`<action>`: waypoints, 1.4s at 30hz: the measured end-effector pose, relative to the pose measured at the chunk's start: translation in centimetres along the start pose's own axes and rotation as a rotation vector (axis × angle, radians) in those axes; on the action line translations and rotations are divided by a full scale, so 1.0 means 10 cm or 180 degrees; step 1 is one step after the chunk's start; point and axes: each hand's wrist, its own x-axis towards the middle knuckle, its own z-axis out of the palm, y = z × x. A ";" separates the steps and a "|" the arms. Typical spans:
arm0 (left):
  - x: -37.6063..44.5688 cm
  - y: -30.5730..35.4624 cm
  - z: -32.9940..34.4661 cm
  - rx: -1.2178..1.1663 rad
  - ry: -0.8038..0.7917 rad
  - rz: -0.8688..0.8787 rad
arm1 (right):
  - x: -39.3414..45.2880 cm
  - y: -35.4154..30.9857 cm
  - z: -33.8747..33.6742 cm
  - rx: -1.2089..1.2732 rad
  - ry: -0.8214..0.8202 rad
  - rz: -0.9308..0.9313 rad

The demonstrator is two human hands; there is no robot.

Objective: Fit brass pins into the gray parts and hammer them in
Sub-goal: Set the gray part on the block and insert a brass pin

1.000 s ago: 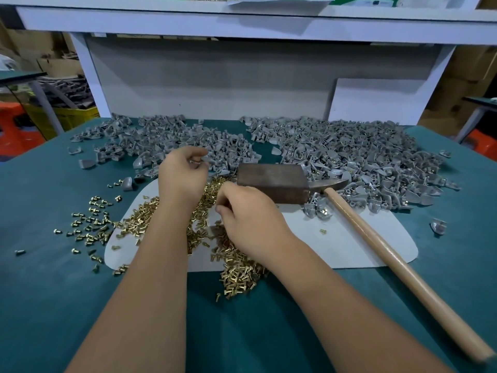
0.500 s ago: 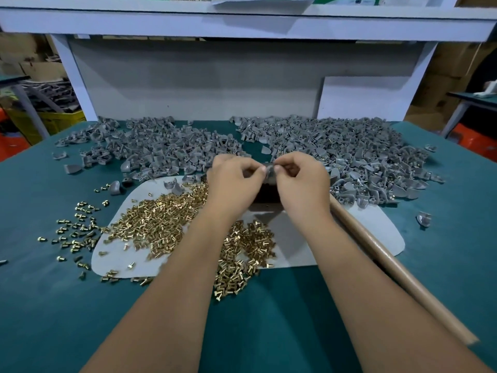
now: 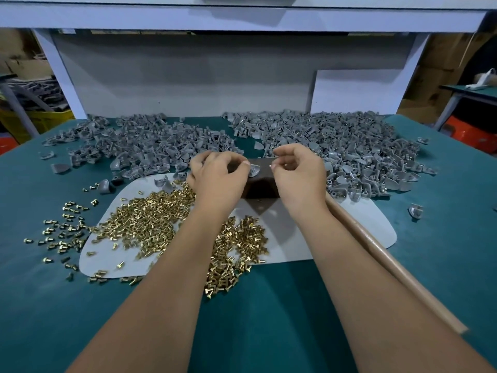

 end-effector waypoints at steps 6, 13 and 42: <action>-0.02 0.01 0.00 0.0228 -0.0210 0.0129 | 0.02 0.03 0.01 0.0135 -0.0062 -0.0011; -0.02 -0.01 -0.06 -0.0168 -0.0286 0.0171 | 0.04 0.05 0.06 0.0074 -0.0279 -0.0115; 0.00 -0.05 -0.04 -0.0328 -0.0452 0.0018 | 0.00 -0.23 0.19 -0.2374 -0.0571 -0.1577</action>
